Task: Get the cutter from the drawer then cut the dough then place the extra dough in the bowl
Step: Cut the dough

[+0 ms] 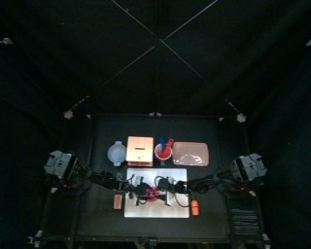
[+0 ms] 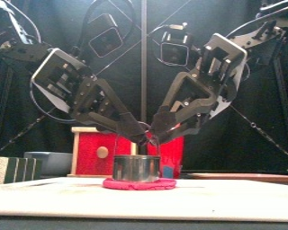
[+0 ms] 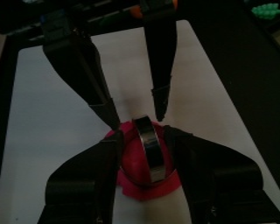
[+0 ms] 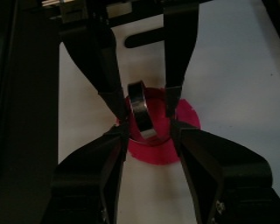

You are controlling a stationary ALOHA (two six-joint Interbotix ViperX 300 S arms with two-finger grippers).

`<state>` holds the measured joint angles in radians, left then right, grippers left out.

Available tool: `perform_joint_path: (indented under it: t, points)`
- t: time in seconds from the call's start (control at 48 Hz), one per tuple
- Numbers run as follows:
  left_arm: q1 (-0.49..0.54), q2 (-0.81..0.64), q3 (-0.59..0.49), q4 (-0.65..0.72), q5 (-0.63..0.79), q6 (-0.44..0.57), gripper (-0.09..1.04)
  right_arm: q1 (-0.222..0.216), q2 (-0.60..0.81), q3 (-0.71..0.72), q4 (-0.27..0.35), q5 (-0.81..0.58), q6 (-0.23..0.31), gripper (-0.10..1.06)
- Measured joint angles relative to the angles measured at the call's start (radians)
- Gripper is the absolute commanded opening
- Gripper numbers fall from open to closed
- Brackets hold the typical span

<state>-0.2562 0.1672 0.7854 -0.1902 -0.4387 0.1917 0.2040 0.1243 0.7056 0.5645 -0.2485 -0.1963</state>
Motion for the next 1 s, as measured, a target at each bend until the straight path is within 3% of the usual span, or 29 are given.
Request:
perform_joint_path:
  t: [0.667,1.0]
  points:
    - [-0.02,-0.077,0.12,-0.101,-0.005,0.0,0.77,-0.002,0.0,-0.021,0.0,0.009,-0.005,0.8]
    - [-0.037,-0.017,0.103,-0.121,-0.005,-0.002,0.6,-0.003,0.0,-0.026,0.0,0.02,-0.003,0.8]
